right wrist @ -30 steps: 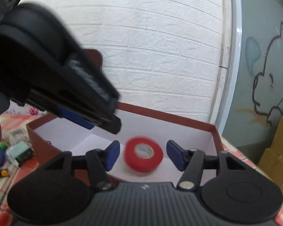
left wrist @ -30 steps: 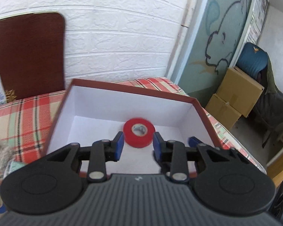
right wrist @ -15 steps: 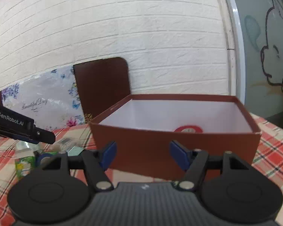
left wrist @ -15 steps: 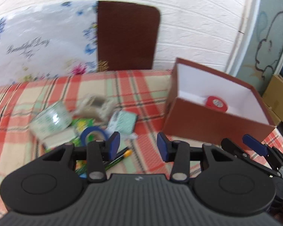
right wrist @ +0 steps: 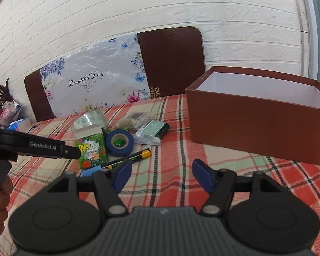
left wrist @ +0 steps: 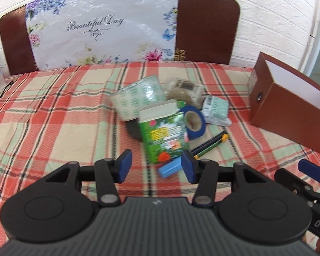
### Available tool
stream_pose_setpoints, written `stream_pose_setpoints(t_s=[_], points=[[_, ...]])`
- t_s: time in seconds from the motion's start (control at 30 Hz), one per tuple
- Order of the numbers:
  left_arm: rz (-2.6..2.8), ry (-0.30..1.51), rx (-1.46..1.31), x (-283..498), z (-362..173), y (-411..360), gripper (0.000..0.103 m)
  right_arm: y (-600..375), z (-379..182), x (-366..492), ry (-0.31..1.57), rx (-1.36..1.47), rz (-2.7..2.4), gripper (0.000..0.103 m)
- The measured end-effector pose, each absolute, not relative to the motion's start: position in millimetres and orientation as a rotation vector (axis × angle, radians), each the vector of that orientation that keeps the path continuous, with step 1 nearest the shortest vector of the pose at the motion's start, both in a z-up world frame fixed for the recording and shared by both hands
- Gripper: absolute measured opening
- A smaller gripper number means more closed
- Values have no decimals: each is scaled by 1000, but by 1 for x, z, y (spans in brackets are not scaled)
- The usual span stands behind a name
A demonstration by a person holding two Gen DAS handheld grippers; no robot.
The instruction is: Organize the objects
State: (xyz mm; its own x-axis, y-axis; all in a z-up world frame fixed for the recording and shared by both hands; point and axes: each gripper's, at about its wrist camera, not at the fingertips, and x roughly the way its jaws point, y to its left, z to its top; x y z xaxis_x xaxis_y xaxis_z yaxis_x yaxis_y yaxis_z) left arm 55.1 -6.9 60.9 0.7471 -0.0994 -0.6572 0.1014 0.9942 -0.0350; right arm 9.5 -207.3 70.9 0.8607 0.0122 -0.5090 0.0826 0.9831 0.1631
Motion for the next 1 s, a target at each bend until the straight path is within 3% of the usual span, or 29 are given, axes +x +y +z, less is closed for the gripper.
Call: stream_pose_setpoints(t_s=[0.37,0.63,0.73,0.8,0.83,0.87,1.0], points=[[7,726,-114,50,55,64,51,-146,61,26,586,38,107,65],[30,726,-187,45,52,91,51,-117,60,89,599,-22,165,65],[40,726,-208,46,51,102,51,-107,53,121,641,-19,184,83],[45,732,-219,46,50,109,51,-99,42,140,682,-27,181,80],[48,734,-223,46,50,112,51,-97,36,147,706,-32,183,68],[51,733,-226,45,50,114,51,-94,32,152,714,-41,189,63],[25,729,-245,42,53,120,51,-89,44,140,729,-14,234,62]])
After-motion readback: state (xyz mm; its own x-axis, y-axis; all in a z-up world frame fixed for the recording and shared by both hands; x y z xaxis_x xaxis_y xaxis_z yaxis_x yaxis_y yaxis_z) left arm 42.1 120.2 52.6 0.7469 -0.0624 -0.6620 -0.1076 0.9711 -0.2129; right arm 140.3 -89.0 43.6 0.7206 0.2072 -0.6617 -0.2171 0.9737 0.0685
